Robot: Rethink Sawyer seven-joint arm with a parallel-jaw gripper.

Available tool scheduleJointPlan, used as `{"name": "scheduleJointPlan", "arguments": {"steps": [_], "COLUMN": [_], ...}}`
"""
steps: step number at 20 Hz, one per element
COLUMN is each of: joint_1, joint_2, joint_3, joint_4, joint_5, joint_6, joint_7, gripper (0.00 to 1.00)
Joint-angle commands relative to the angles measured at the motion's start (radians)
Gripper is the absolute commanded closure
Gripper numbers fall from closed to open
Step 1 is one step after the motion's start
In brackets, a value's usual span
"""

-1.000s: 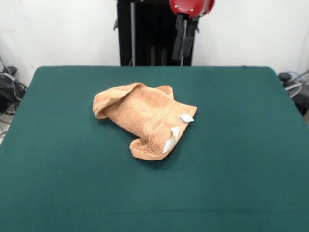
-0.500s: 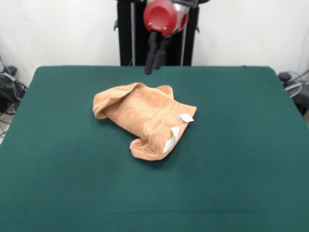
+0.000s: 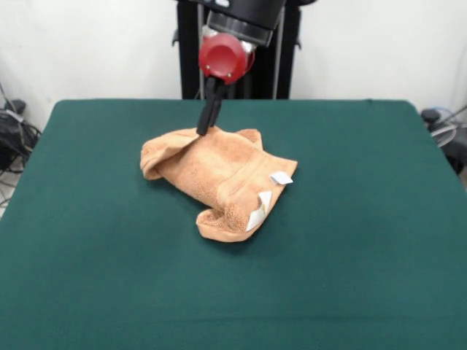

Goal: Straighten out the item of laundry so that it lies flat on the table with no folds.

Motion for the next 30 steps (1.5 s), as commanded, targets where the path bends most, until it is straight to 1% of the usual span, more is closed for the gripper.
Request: {"name": "scheduleJointPlan", "arguments": {"steps": [1, 5, 8, 9, 10, 11, 13, 14, 15, 16, 18, 19, 20, 21, 22, 26, 28, 30], "joint_1": [0.116, 0.142, 0.175, 0.178, 0.161, 0.152, 0.104, 0.067, 0.038, -0.017, -0.078, -0.099, -0.141, -0.168, -0.208, -0.314, -0.33, -0.333], "joint_2": [0.104, 0.136, 0.165, 0.165, 0.154, 0.142, 0.124, 0.116, 0.112, 0.102, 0.096, 0.09, 0.079, 0.07, 0.063, 0.067, 0.086, 0.104], "joint_3": [-0.136, -0.182, -0.241, -0.251, -0.237, -0.232, -0.181, -0.141, -0.111, -0.052, 0.016, 0.037, 0.083, 0.109, 0.151, 0.273, 0.295, 0.311], "joint_4": [-0.053, -0.076, -0.098, -0.096, -0.08, -0.069, -0.042, -0.024, -0.009, 0.018, 0.041, 0.049, 0.072, 0.089, 0.11, 0.163, 0.171, 0.18], "joint_5": [-0.086, -0.082, -0.078, -0.069, -0.076, -0.069, -0.07, -0.08, -0.084, -0.085, -0.088, -0.091, -0.086, -0.086, -0.076, -0.063, -0.076, -0.088], "joint_6": [-0.073, -0.11, -0.146, -0.152, -0.153, -0.163, -0.172, -0.179, -0.191, -0.194, -0.166, -0.157, -0.137, -0.128, -0.108, -0.074, -0.061, -0.069], "joint_7": [0.343, 0.343, 0.386, 0.38, 0.308, 0.268, 0.137, 0.047, -0.003, -0.097, -0.228, -0.266, -0.346, -0.385, -0.453, -0.588, -0.63, -0.637], "gripper": [0.0, 0.0, 0.0, 0.0, 0.0, 0.0, 0.0, 0.0, 0.0, 0.0, 0.0, 0.0, 0.0, 0.0, 0.0, 0.0, 0.0, 0.0]}}
